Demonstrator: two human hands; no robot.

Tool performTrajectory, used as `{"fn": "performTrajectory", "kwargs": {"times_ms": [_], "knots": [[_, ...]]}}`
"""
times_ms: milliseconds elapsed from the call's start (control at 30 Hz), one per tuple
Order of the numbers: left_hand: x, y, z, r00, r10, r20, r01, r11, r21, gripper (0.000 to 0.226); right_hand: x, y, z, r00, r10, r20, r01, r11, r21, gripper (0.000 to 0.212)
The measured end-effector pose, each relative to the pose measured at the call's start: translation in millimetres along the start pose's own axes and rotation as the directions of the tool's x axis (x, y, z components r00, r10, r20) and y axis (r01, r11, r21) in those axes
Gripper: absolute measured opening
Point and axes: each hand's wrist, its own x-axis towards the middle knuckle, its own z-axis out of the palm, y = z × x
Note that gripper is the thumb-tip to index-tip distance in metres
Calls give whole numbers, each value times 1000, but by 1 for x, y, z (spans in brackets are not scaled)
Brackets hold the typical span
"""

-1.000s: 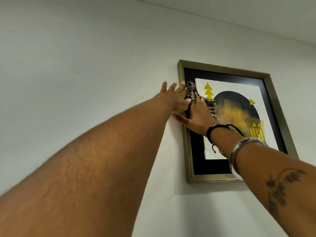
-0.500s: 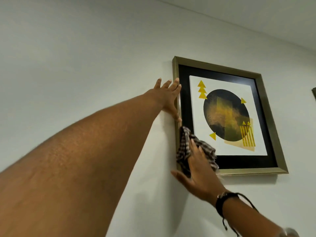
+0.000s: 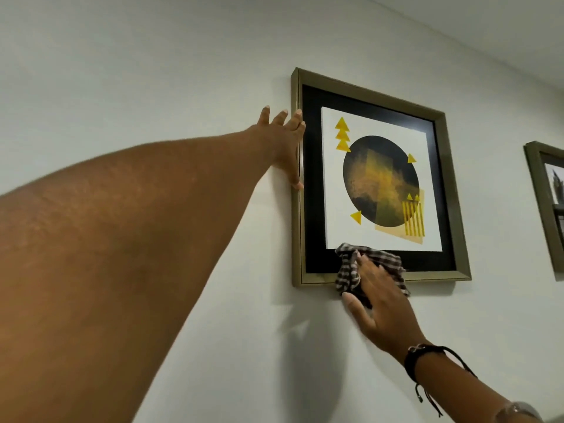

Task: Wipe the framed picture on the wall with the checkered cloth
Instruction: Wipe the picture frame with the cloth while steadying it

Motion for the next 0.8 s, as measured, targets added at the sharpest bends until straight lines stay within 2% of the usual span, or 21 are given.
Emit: {"fn": "performTrajectory", "kwargs": {"times_ms": [67,133,267,367,533,633,733,800], "knots": [[-4,0,2,1000,-20,22,20,1000,-5,140,-4,11,-1,999,44,-24,-44,999,-4,69],[-6,9,5,999,-6,45,6,1000,-10,139,-16,26,-3,986,152,-65,-152,988,2,70],[-7,26,15,998,11,54,-10,1000,-25,139,-34,64,-14,878,466,-106,-468,884,9,87],[-13,19,23,997,-7,73,8,1000,-21,139,-23,67,-15,822,568,-44,-566,823,56,97],[-7,13,25,999,7,44,-7,1000,20,136,-15,32,0,813,581,-33,-575,811,103,85],[-6,14,32,1000,16,15,-16,999,34,129,-18,-7,5,876,482,-7,-476,867,150,82],[-17,17,39,999,31,-19,-30,999,44,115,-19,-49,5,937,348,19,-348,929,125,71],[-24,26,46,998,47,-40,-46,998,34,104,-17,-71,10,953,303,28,-304,944,127,66]]}}
